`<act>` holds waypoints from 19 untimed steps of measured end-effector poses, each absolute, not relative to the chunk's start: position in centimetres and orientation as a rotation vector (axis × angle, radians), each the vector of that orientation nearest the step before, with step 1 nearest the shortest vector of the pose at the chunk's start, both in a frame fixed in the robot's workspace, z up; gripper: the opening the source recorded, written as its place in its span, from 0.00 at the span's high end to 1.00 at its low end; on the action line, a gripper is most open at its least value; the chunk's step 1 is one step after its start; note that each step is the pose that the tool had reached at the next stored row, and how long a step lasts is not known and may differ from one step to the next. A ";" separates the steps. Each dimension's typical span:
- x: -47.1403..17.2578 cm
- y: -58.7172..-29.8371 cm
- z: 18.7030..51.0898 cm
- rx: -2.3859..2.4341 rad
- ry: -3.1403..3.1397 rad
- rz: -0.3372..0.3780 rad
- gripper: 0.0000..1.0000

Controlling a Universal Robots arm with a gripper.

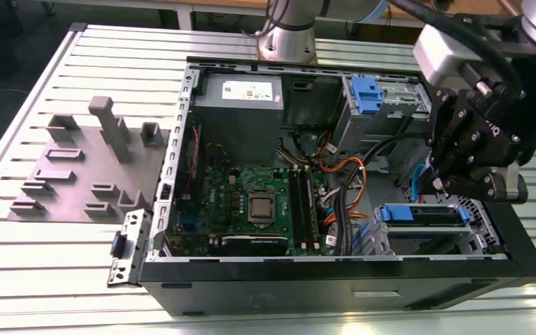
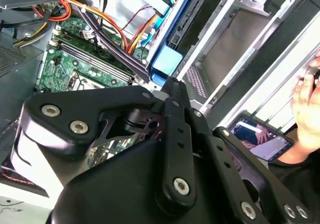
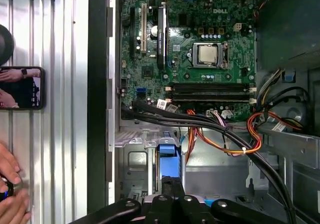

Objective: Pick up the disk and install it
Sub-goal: 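Insert the disk into the insertion slot, then insert the first disk wire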

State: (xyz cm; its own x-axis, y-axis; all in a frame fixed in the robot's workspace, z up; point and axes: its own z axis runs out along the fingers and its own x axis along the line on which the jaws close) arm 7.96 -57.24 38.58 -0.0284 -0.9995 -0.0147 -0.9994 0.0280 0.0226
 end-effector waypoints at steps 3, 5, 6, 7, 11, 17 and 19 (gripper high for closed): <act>8.0 -57.2 38.0 2.188 -2.246 -0.041 0.89; 8.0 -57.2 37.7 2.190 -2.245 -0.042 0.89; 8.0 -57.2 37.5 2.191 -2.244 -0.042 0.89; 8.0 -57.2 37.3 2.192 -2.243 -0.042 0.89; 8.0 -57.2 36.7 2.194 -2.241 -0.041 0.89; 8.0 -57.2 36.4 2.194 -2.241 -0.041 0.89; 8.0 -57.2 36.4 2.194 -2.241 -0.041 0.89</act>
State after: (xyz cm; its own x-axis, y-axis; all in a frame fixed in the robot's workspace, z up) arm 7.97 -57.24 36.44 -0.0215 -0.9997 -0.0148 -0.9995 0.0212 0.0221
